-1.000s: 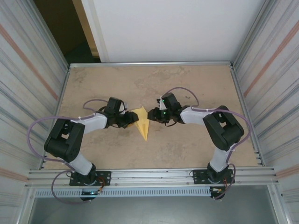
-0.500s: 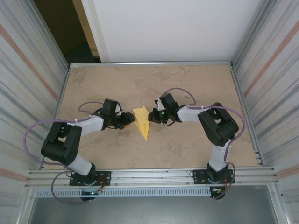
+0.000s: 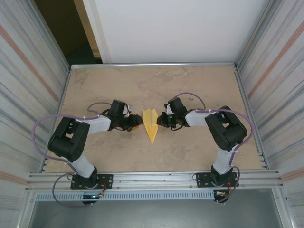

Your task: Fold a paper plane with a square sheet of paper (pick it up from the middle)

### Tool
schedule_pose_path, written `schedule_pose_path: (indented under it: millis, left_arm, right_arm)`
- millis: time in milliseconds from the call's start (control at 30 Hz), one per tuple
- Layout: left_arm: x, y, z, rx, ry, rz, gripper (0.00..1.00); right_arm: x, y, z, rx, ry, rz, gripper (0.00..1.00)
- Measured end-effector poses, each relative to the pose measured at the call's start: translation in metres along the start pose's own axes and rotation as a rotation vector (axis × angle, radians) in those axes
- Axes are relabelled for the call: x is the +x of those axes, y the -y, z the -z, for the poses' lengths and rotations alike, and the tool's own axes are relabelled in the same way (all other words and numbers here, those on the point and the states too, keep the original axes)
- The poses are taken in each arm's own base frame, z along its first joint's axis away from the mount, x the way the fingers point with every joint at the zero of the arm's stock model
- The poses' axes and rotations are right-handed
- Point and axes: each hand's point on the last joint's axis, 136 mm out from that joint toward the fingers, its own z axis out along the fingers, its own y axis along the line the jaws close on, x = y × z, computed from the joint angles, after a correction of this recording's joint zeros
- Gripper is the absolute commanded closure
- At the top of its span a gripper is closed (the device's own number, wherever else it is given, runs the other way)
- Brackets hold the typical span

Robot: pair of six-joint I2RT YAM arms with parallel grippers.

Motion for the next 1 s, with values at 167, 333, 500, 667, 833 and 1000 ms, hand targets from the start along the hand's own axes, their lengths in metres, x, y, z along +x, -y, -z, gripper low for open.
schedule_pose_path:
  millis: [167, 333, 500, 667, 833, 1000]
  left_arm:
    - [-0.002, 0.004, 0.000, 0.005, 0.014, -0.001, 0.54]
    - [-0.009, 0.004, 0.014, -0.016, 0.096, -0.001, 0.49]
    - [-0.011, 0.016, 0.017, 0.012, 0.117, -0.033, 0.48]
    - [-0.010, 0.027, 0.003, 0.001, 0.070, -0.061, 0.60]
    - [-0.013, 0.026, -0.009, -0.031, 0.032, -0.066, 0.74]
    - [-0.013, 0.016, -0.017, -0.088, -0.006, -0.047, 0.88]
  right_arm:
    - [-0.001, -0.001, 0.000, -0.005, 0.005, 0.003, 0.98]
    - [-0.002, -0.002, 0.000, -0.008, 0.008, 0.005, 0.97]
    - [-0.002, -0.002, 0.000, -0.008, 0.008, 0.006, 0.97]
    - [-0.002, -0.002, 0.000, -0.008, 0.008, 0.005, 0.97]
    - [-0.002, -0.002, 0.000, -0.008, 0.008, 0.005, 0.97]
    - [-0.002, -0.002, 0.000, -0.007, 0.008, 0.005, 0.98]
